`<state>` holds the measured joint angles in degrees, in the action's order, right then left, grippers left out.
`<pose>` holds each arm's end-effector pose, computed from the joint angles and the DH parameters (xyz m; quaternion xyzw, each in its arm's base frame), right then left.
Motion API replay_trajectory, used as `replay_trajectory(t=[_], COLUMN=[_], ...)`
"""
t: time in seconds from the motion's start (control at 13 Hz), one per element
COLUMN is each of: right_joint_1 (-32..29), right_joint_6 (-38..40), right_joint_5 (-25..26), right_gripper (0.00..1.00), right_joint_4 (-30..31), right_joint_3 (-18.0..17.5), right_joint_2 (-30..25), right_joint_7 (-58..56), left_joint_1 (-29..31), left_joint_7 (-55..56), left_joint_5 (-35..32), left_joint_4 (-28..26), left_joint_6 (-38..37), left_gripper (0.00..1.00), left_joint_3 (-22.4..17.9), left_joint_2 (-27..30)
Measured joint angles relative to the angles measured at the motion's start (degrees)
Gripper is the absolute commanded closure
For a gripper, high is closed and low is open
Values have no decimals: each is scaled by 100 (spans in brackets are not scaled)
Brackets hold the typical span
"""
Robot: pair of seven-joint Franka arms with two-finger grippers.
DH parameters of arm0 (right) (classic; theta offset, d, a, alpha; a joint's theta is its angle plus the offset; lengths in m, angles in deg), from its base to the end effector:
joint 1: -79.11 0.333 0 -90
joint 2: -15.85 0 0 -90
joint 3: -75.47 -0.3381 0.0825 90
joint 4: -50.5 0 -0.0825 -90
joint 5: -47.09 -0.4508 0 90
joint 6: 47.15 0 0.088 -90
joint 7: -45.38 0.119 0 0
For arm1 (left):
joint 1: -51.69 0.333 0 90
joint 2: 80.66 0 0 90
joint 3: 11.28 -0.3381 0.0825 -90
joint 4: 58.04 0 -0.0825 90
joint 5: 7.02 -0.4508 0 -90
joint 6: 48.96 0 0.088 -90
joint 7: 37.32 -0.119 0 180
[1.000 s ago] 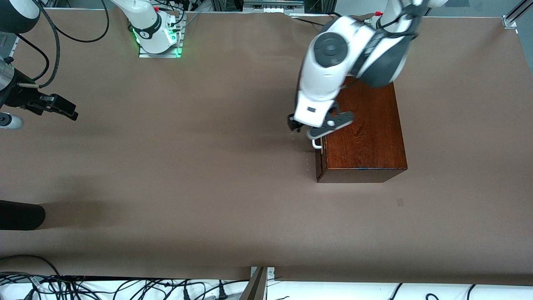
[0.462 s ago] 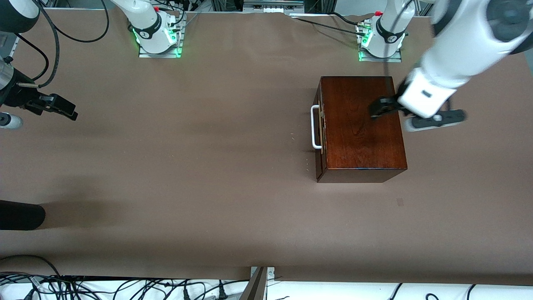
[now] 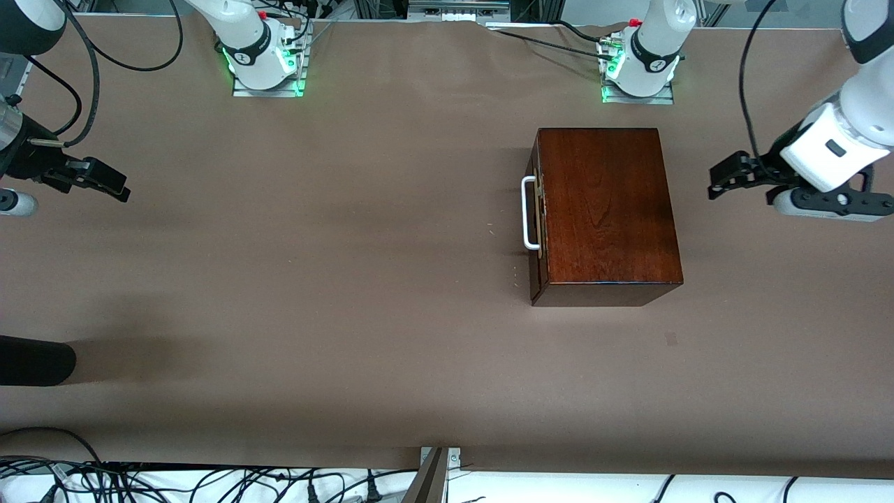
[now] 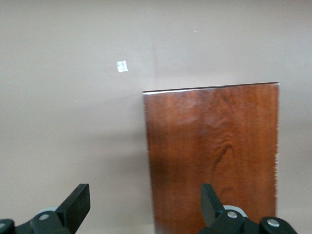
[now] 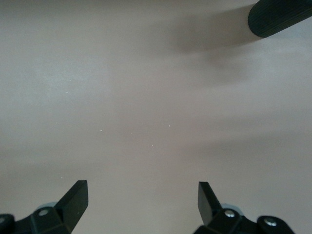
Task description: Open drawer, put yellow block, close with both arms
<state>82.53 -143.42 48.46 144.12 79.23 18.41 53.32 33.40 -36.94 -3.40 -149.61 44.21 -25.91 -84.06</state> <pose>0.6427 -0.0056 0.5818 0.9974 -0.0709 0.0017 0.0133 0.6404 -0.0523 0.5884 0.9993 -0.0265 -0.0156 0.0235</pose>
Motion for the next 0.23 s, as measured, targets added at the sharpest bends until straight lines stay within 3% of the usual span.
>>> replay_trajectory(t=[0.23], right_joint_1=[0], right_joint_6=[0], right_joint_5=[0], right_gripper=[0], right_joint_4=[-1], right_joint_3=[0], right_joint_2=[0], right_joint_7=[0], left_joint_1=[21], left_joint_7=[-54], left_joint_5=[-85], left_joint_4=[0], left_joint_6=[0], left_gripper=[0], left_joint_3=[1], left_joint_2=[93])
